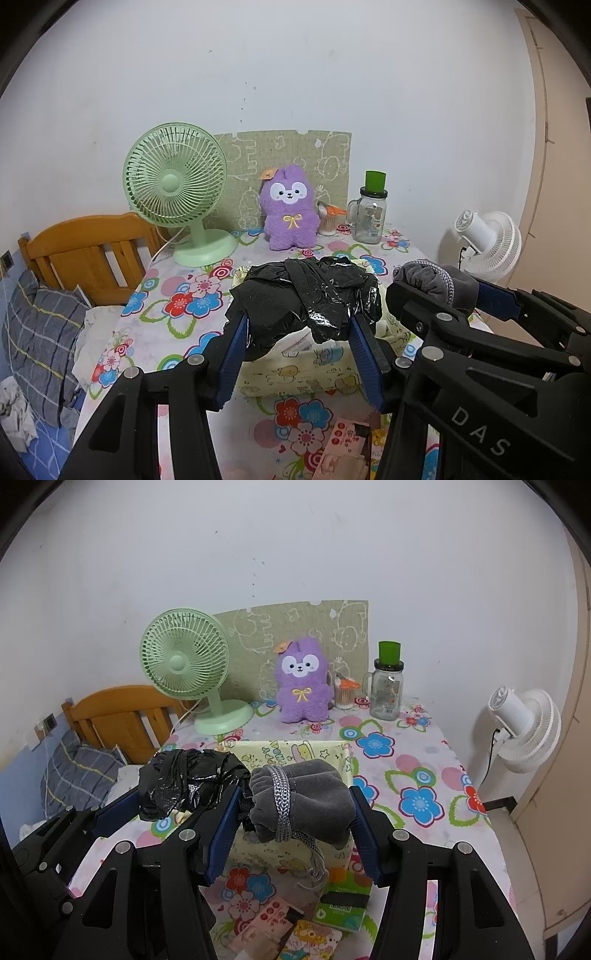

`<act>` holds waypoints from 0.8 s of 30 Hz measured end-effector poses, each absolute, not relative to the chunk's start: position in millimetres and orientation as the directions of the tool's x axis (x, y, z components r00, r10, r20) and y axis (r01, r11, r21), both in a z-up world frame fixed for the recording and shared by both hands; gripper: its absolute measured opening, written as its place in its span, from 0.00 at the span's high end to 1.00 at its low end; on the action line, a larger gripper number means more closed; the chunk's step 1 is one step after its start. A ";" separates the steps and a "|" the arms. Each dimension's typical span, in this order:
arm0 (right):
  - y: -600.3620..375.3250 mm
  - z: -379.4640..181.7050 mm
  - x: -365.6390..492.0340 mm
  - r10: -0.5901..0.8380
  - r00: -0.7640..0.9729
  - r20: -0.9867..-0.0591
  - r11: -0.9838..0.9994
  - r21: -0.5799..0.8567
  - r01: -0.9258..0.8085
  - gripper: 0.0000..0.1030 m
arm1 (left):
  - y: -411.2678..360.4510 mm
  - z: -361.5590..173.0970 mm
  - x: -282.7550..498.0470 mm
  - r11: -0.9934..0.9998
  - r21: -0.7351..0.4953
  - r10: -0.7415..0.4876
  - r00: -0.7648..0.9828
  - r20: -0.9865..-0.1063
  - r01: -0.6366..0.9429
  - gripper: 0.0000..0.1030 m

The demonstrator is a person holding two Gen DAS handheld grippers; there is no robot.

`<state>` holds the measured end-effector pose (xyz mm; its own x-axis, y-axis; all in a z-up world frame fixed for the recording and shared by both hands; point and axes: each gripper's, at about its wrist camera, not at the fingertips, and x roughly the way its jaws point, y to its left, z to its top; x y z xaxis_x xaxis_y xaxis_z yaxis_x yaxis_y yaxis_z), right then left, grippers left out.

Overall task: Organize soft objects
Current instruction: 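Lift the black bag with the left tool while the right tool carries the grey item toward the box, then lower the black bag into the box and open the left tool while the right tool releases the grey item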

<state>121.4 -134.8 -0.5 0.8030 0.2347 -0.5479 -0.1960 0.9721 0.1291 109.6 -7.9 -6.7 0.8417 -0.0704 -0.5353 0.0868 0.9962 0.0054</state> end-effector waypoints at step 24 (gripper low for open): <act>-122.1 -18.1 183.4 0.244 0.769 -0.591 0.970 0.136 -0.203 0.41 | 0.9 -22.8 169.0 0.998 -0.012 -0.061 0.811 -0.582 0.066 0.45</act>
<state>183.4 -122.1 -18.1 0.7689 0.2438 -0.5910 -0.2026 0.9697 0.1365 169.0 0.9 -22.8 0.8108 -0.0606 -0.5821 0.0658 0.9978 -0.0122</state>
